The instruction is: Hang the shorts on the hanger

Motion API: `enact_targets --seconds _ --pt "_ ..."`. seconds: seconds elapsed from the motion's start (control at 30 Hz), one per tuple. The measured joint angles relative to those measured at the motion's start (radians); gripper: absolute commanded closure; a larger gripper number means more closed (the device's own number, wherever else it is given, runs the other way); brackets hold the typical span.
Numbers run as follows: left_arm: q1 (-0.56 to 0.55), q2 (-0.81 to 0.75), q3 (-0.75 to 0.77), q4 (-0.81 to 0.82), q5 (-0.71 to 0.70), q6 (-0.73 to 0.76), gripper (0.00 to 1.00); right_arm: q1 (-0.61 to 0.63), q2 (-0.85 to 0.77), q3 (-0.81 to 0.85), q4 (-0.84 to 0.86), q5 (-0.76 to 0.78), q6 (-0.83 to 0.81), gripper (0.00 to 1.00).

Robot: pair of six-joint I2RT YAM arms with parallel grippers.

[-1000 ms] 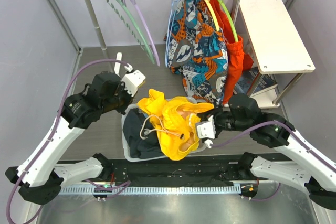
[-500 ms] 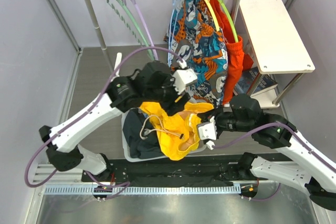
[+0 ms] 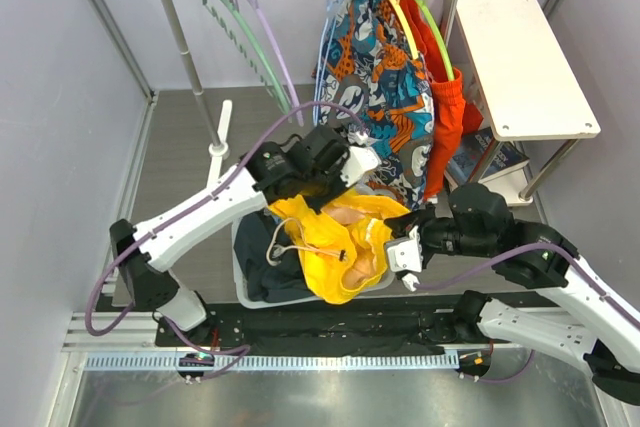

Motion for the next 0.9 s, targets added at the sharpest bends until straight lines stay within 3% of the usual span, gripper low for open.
enact_targets --seconds 0.13,0.23,0.27,0.33,0.37,0.47,0.63,0.9 --pt "0.169 -0.044 0.114 -0.113 0.081 0.026 1.00 0.000 0.018 0.018 -0.024 0.054 -0.002 0.97" --pt "0.337 -0.108 0.181 -0.153 0.137 0.039 1.00 0.000 0.057 0.035 -0.005 0.085 -0.034 0.84" --pt "0.381 -0.148 0.175 -0.177 0.153 0.040 1.00 0.000 0.084 0.037 0.016 0.089 -0.049 0.72" --pt "0.405 -0.228 0.136 -0.218 0.164 0.043 1.00 0.000 0.133 0.039 0.038 0.092 -0.066 0.59" --pt "0.406 -0.263 0.110 -0.240 0.161 0.044 1.00 0.000 0.164 0.039 0.033 0.095 -0.069 0.44" --pt "0.434 -0.334 0.025 -0.275 0.148 0.039 1.00 -0.001 0.233 0.030 0.019 0.087 -0.072 0.13" --pt "0.487 -0.333 -0.090 -0.283 0.109 0.029 1.00 -0.001 0.253 0.024 -0.049 0.061 -0.068 0.04" --pt "0.525 -0.267 -0.109 -0.243 0.105 0.008 1.00 0.011 0.245 0.138 -0.240 -0.014 0.024 0.01"
